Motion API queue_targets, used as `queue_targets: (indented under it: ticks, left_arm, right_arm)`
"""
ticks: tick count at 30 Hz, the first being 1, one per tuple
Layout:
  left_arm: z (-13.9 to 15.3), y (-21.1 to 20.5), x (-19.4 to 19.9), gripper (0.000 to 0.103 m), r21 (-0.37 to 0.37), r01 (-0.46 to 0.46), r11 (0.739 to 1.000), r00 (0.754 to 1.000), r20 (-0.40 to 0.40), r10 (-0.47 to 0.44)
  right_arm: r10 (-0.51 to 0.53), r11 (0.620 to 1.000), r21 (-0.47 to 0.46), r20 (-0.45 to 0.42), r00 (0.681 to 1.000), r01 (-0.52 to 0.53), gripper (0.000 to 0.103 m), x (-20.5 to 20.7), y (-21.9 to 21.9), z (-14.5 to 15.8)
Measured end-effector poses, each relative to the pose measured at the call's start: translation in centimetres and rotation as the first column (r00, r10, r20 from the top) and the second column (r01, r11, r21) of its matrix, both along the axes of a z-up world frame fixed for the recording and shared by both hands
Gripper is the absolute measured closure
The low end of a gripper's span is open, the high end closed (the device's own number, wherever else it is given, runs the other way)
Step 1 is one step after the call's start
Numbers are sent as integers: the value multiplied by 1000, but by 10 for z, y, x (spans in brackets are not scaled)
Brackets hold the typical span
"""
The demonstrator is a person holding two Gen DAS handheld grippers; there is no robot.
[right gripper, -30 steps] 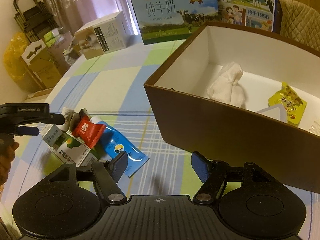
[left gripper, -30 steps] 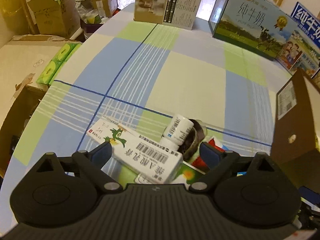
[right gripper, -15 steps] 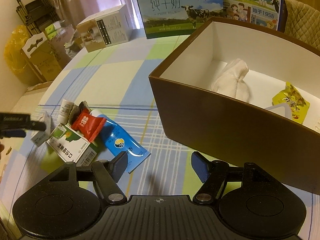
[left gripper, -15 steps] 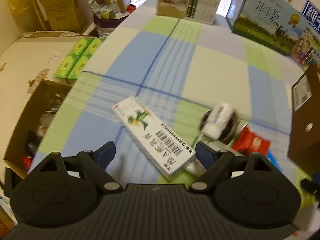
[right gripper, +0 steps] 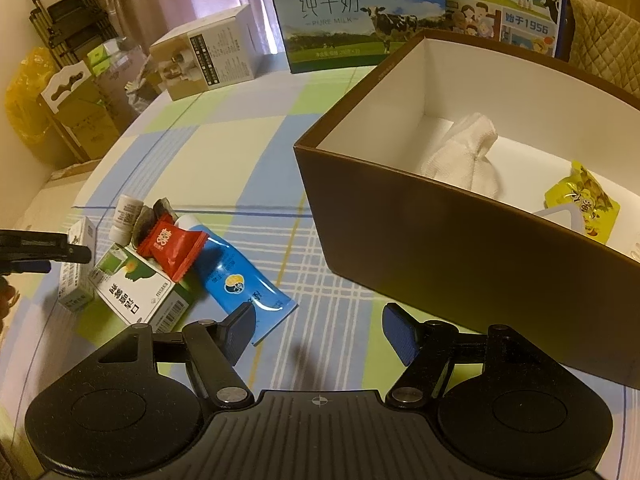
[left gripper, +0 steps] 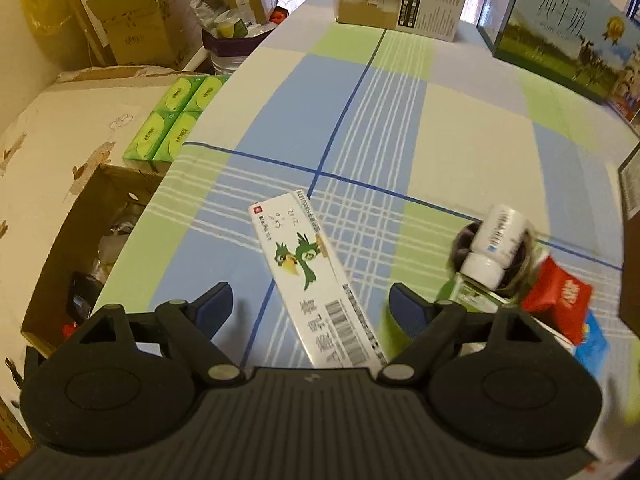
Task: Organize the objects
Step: 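Move both tools back toward the remaining medicine boxes on the table, then grasp the white bird-print medicine box with left tool while right tool grasps the small white bottle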
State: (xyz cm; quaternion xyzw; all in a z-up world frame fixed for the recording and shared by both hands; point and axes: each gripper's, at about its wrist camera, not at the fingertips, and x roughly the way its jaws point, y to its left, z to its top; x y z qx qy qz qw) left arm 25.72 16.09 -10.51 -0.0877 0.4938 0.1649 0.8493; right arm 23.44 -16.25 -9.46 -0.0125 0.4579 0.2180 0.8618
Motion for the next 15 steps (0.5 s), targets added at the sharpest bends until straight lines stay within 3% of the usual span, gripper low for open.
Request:
queue_targets:
  ticks: [5,6,7,10,15]
  left_arm:
    - [-10,5,3,49,6,22,1000,1000,-17,-22]
    - [-11,5,1,62,3,35,999,999,-21,-35]
    - [-11,5,-2,65,4,53,999,998,-34,-53]
    - [-9,5,-9,65,24,72,997,996,-53,-71]
    - [-5,4,-4,59,30,88,996,996,-6,-88]
  right_arm:
    - [0,1000,-1,-2,1000,0,36,1,0,0]
    - [1,1000,-2,-2,1000,-1,36,1,1,0]
    - [2,1000,-3,-2,1000,-2,36,1,1,0]
    - [5,1000,-5,-2,1000,-5,36,1,3,-1]
    - [22,1000,-1,2,1000,-22,36,-1,10,-2]
